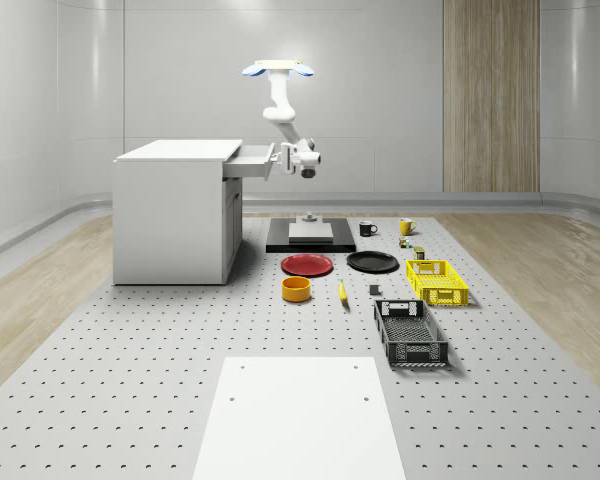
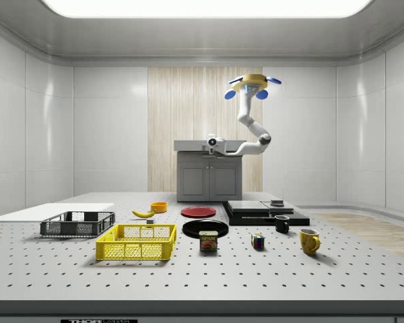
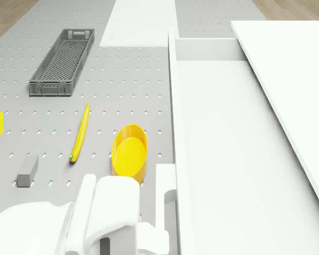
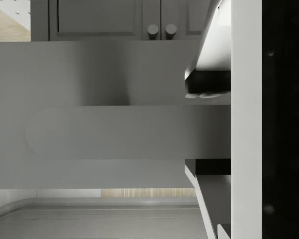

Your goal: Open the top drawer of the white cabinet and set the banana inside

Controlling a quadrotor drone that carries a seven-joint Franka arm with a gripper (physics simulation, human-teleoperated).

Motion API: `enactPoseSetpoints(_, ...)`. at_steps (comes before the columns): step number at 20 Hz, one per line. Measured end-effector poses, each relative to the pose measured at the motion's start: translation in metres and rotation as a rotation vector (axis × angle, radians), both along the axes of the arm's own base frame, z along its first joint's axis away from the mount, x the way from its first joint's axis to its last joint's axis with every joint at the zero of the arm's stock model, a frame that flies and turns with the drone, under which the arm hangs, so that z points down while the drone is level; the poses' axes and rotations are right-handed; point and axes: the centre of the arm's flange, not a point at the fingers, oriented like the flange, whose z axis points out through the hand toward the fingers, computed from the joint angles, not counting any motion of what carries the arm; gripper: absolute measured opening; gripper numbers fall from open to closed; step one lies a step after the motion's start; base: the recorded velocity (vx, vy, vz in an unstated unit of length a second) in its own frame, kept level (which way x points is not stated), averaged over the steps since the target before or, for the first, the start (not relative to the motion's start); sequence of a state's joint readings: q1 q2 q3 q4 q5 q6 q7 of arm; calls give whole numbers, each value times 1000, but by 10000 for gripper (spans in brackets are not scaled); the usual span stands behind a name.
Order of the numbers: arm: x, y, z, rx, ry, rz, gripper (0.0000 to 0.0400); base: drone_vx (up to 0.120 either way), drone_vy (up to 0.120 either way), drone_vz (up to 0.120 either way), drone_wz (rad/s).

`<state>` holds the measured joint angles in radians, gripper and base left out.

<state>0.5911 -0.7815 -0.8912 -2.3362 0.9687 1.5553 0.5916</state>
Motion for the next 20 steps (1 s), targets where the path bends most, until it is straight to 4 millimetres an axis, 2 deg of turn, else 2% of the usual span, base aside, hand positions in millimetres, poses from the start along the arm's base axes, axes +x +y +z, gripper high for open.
enactPoseSetpoints(1, -1, -7, -3, -18, 34, 1, 227, 0, 0, 0, 0)
enactPoseSetpoints(2, -3, -15, 1, -22, 25, 0, 218, 0, 0, 0, 0)
enactPoseSetpoints(5, -5, -31, 9, -10, 31, -1, 159, 0, 0, 0, 0)
enactPoseSetpoints(7, -5, -42, 10, -5, 26, -1, 137, 0, 0, 0, 0)
enactPoseSetpoints(8, -4, -47, 10, -4, 19, -1, 140, 0, 0, 0, 0)
enactPoseSetpoints(9, -2, -51, 0, -9, -5, -1, 188, 0, 0, 0, 0)
enactPoseSetpoints(10, -4, -57, 9, -9, 32, -4, 168, 0, 0, 0, 0)
enactPoseSetpoints(13, -4, -72, 10, -2, 27, -3, 278, 0, 80, 0, 0)
enactPoseSetpoints(15, -3, -79, 11, 1, 24, -3, 326, 0, 120, 0, 0)
enactPoseSetpoints(20, -3, -90, 12, 5, 21, -2, 379, 0, 120, 0, 0)
